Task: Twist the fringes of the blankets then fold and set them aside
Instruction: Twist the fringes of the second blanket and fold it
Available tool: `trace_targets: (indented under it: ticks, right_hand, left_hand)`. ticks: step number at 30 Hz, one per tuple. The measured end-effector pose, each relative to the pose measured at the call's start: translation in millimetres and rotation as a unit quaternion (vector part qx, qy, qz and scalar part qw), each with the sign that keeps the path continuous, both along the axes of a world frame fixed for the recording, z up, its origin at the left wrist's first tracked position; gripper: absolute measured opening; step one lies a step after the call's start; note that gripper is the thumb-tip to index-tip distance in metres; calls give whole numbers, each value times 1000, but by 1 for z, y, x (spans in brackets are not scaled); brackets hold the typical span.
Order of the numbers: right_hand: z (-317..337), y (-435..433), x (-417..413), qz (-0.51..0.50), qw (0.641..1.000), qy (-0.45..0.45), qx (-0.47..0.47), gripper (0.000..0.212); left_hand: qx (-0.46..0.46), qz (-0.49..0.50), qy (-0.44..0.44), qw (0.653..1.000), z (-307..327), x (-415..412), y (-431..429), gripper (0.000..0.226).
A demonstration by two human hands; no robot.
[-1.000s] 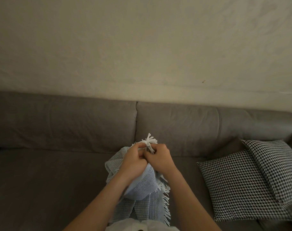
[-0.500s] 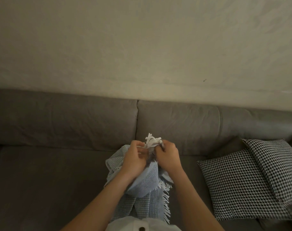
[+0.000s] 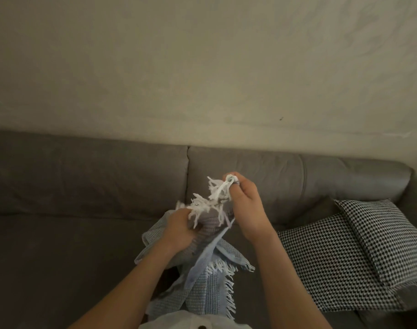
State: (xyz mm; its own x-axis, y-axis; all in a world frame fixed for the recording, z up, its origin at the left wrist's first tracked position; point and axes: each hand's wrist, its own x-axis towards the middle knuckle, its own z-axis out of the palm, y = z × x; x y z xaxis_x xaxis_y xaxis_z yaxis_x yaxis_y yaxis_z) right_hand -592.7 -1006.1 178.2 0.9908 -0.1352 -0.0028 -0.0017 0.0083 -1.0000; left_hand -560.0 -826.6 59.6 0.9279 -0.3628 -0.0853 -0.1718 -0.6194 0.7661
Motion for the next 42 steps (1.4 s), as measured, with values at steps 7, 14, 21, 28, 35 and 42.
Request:
trace_targets:
  ticks: [7,14,21,28,35,42]
  right_hand:
    - [10,-19,6,-139,971,-28,193,29]
    - [7,-20,12,-204,961,-42,184,30]
    - [21,-14,7,-174,923,13,343,46]
    - [26,-19,-1,-206,892,16,401,50]
    - [24,-16,-6,-186,884,8,428,51]
    - [19,-17,-9,-173,870,21,461,45]
  left_hand:
    - [207,140,110,962,-27,-1,22,24]
    - [25,136,121,983,-26,6,28,7]
    - [15,-123,109,986,-23,-8,13,23]
    - [37,-134,50,989,-32,-13,3,15]
    - [-96,-36,150,983,-23,-17,-9,14]
    - [-26,17,21,999,-29,-7,-16,23]
